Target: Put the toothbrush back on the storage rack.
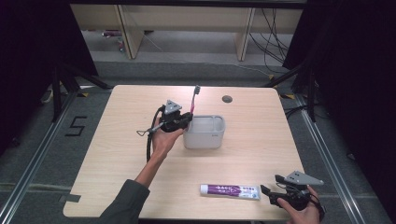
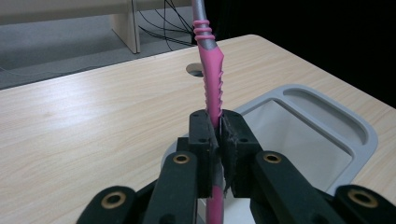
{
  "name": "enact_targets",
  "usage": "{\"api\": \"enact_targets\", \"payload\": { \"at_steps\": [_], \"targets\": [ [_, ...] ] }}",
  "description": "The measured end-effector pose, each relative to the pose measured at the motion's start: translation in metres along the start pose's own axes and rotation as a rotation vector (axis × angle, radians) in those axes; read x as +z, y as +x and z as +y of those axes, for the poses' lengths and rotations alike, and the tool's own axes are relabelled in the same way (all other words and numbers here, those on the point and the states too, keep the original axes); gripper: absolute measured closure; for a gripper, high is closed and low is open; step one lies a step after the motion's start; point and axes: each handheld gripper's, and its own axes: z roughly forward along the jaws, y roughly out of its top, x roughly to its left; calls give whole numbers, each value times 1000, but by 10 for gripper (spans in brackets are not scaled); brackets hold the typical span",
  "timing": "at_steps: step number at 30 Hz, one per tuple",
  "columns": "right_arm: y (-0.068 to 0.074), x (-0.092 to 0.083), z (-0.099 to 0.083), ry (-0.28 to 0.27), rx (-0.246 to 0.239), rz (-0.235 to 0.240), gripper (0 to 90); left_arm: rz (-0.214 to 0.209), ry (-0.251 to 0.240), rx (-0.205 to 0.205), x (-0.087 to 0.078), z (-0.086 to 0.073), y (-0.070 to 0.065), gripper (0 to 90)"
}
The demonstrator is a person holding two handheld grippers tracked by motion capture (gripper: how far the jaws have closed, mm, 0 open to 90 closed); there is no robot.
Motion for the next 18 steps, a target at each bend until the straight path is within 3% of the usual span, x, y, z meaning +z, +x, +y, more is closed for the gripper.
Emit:
{"api": "enact_targets", "payload": {
  "at_steps": [2, 3, 4, 18],
  "targets": [
    [0, 0, 0, 1, -1, 0, 258, 1, 3, -1, 0, -1, 0, 822],
    [-2, 0, 0, -9, -34, -9, 258, 1, 4, 0, 0, -2, 0, 819],
    [-2, 0, 0, -10, -37, -11, 258, 10, 7, 4, -1, -2, 0, 820],
    [-2, 1, 0, -6, -40, -13, 258, 14, 20, 14, -8, 0, -1, 823]
  ]
}}
